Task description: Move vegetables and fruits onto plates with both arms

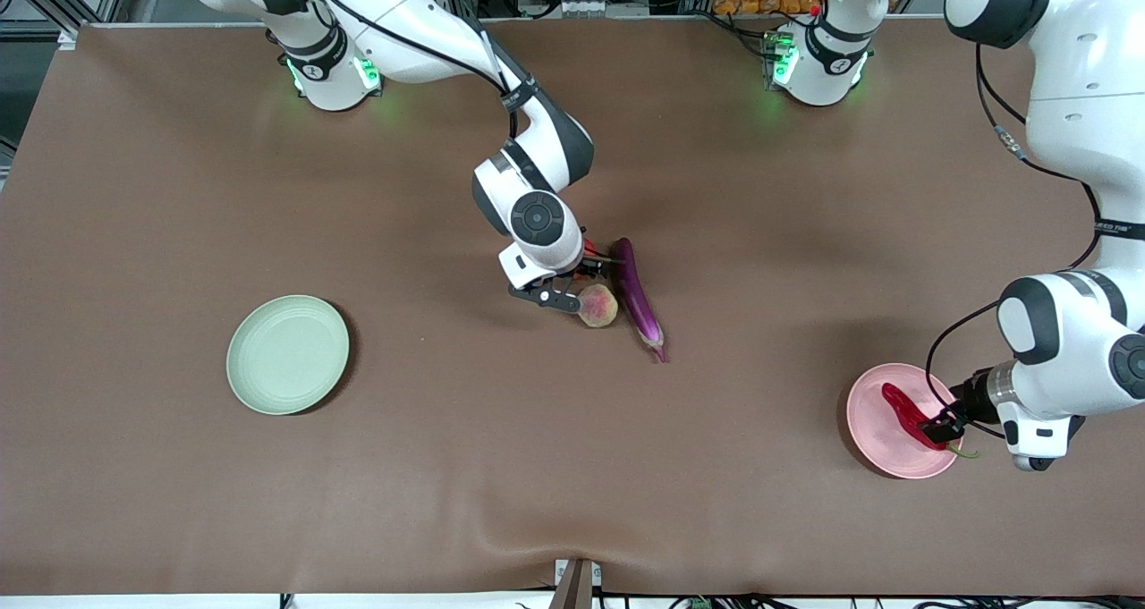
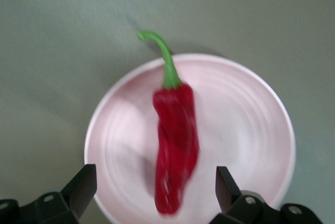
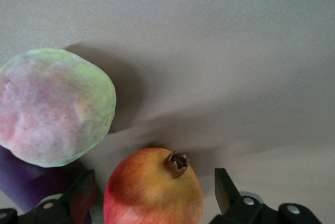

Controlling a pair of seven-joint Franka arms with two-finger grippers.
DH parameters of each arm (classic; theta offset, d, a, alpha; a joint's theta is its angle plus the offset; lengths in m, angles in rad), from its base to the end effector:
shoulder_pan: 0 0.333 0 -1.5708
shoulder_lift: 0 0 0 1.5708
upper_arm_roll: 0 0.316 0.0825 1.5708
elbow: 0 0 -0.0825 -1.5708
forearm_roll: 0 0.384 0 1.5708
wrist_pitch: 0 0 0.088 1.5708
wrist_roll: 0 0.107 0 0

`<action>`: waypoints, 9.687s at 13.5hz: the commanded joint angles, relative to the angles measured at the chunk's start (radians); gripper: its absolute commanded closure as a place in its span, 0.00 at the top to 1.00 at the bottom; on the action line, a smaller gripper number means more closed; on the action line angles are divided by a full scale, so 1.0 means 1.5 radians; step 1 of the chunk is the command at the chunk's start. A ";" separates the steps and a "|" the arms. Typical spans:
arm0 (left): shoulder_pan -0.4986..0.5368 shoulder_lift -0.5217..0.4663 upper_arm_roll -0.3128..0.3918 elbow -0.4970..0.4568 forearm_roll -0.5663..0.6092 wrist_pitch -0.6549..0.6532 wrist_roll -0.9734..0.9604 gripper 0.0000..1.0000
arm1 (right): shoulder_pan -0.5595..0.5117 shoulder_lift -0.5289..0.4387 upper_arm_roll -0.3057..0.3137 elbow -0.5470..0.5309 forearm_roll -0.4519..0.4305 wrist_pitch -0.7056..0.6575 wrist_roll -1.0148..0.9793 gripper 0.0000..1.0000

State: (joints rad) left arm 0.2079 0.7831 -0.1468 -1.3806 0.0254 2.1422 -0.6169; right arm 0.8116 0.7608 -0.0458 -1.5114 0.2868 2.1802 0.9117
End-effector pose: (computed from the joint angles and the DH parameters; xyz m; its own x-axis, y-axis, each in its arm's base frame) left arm 0.7290 0.0679 0.2481 0.7610 0.6460 -0.0595 0.6487 -0.7588 0.0585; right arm 0.4960 0.4984 0.2069 0.9320 -0.2951 -0.2106 -0.3082 -0.9508 -0.0315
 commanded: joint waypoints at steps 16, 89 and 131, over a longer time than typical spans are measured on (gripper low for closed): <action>-0.241 -0.108 -0.094 -0.139 0.013 -0.051 -0.601 1.00 | -0.142 -0.054 -0.008 0.074 -0.021 -0.222 -0.116 0.00; -0.032 -0.300 -0.164 -0.215 0.016 0.011 -0.043 0.00 | -0.040 0.083 -0.008 0.109 0.033 0.123 0.347 0.00; 0.022 0.074 -0.076 0.020 0.018 0.205 0.028 1.00 | -0.481 -0.250 -0.011 0.324 -0.203 -0.608 -0.600 1.00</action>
State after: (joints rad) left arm 0.2457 0.8943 -0.2640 -1.3720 0.0666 2.4569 -0.5727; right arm 0.0785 0.4419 -0.0701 -0.9867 0.0722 1.2690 0.1287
